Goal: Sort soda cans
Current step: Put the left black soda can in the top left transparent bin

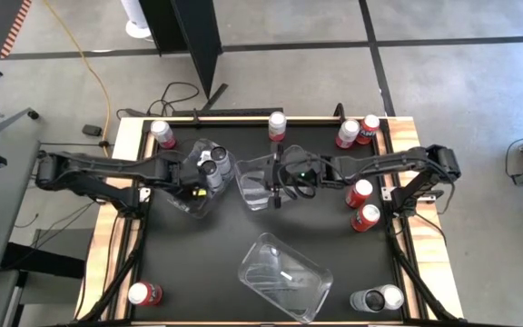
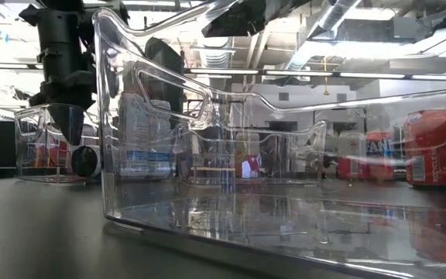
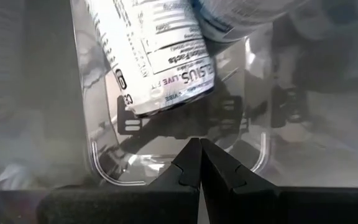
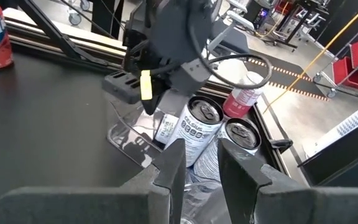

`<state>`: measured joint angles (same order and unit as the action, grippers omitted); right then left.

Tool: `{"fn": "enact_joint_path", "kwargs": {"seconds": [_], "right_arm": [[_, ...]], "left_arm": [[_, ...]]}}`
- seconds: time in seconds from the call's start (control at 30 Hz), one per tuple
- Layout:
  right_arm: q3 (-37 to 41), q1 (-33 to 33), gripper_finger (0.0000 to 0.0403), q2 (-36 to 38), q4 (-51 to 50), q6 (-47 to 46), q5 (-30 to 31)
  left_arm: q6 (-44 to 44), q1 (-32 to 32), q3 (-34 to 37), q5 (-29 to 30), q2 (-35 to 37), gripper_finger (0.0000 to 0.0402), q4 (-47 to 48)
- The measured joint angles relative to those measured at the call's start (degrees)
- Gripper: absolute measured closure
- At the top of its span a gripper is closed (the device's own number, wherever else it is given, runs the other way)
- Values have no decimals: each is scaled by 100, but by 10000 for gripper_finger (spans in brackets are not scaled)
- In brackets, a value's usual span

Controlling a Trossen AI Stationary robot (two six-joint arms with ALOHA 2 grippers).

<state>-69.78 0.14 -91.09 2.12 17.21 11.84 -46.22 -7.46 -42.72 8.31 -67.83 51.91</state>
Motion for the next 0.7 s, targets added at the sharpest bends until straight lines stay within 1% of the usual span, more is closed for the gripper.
{"fn": "enact_joint_path", "kwargs": {"seconds": [0.27,0.37,0.47,0.57,0.7], "right_arm": [[0,-31,290,0,1,74,0],[0,-28,290,0,-1,74,-2],[0,-31,290,1,-1,75,0],[0,-31,290,1,-1,72,0],[0,-28,290,0,-2,25,-1]], "left_arm": [[-4,3,-7,57,-646,401,-79],[-7,4,-17,178,-685,401,-114],[-36,4,-8,512,-619,401,-182],[-77,2,-4,691,-581,401,-154],[-76,2,-7,707,-584,401,-131]]}}
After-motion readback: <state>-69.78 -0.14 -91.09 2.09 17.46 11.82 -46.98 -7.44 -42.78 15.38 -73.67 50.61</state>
